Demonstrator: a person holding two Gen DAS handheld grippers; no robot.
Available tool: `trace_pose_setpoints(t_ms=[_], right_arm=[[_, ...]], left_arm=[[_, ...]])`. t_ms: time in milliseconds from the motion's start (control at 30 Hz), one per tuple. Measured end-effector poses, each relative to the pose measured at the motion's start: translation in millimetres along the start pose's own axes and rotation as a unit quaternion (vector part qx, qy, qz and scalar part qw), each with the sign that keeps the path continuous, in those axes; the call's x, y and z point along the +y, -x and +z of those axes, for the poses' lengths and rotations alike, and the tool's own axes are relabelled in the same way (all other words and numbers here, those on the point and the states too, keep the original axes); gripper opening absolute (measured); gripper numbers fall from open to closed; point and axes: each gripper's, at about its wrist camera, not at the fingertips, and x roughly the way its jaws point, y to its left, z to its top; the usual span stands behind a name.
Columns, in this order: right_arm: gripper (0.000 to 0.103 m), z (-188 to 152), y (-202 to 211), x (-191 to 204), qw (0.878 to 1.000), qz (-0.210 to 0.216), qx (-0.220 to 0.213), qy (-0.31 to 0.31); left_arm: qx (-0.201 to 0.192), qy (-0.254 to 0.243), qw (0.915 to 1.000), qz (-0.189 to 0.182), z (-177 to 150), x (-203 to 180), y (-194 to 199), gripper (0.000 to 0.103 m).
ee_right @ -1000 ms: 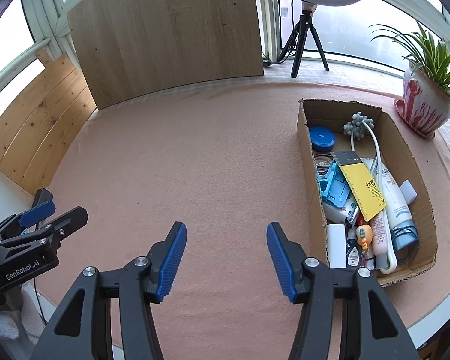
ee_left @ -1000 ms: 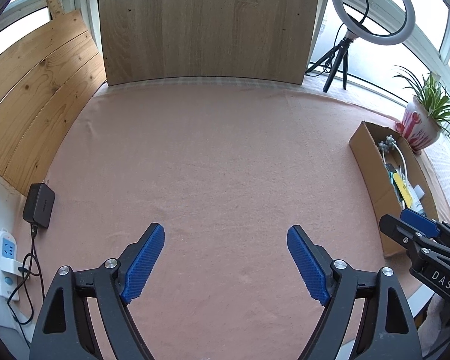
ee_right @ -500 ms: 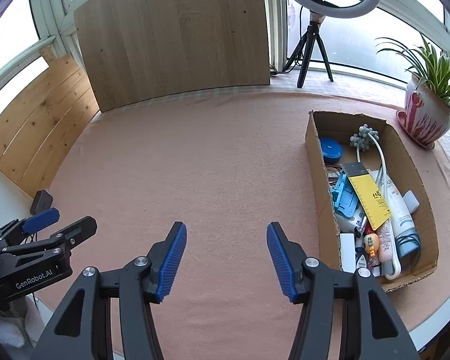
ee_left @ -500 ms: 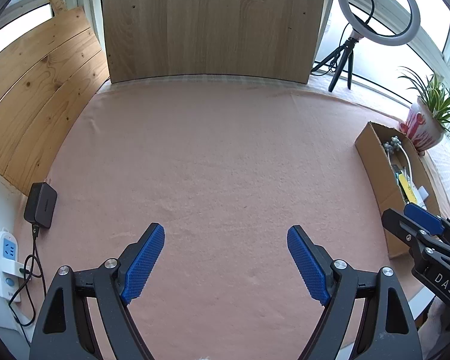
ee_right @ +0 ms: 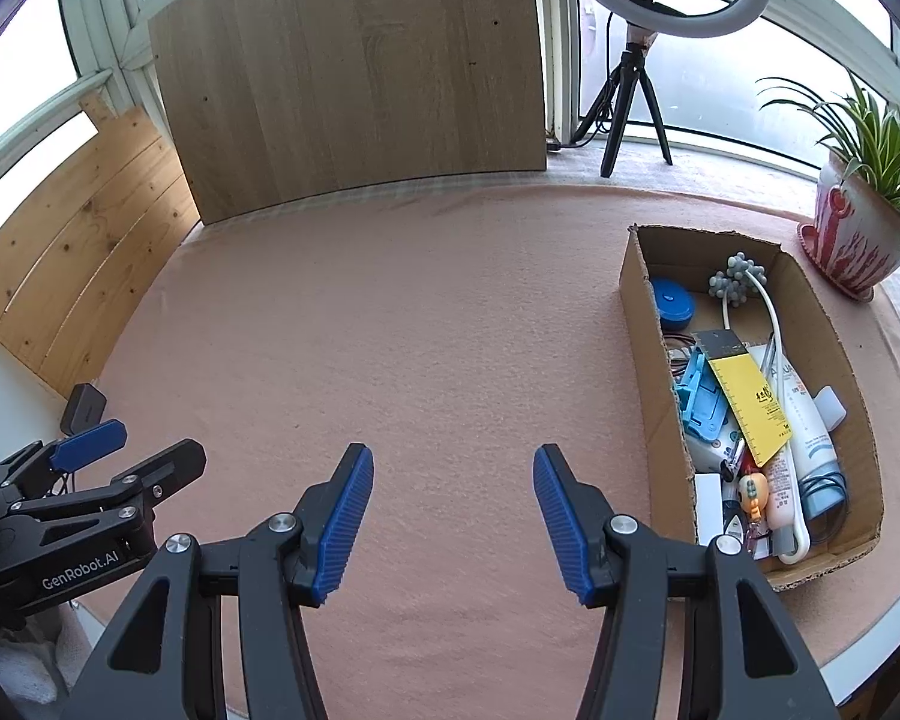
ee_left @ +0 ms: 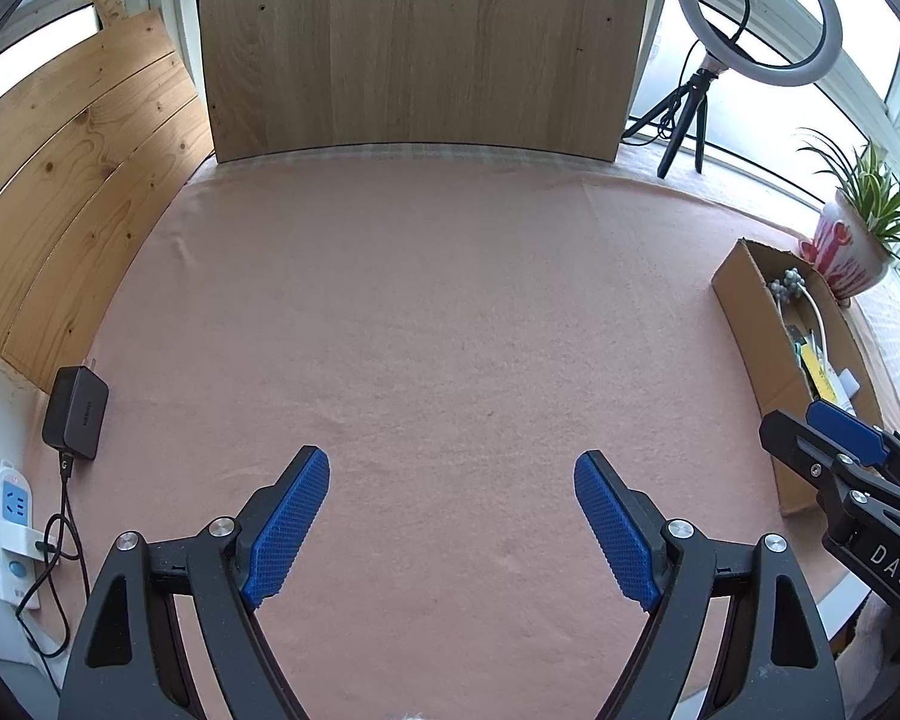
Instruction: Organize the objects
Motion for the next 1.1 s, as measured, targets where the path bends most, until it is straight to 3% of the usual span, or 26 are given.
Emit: trace_pose_setpoints(t_ms=[1100], right_arm=[[0.052,-1.7,-7.2,5.7,1.000,-0.004,0.011,0.004]], left_arm=[[0.013,0.007,0.9999,0.006,-1.3,8.3,-8.0,0.087]])
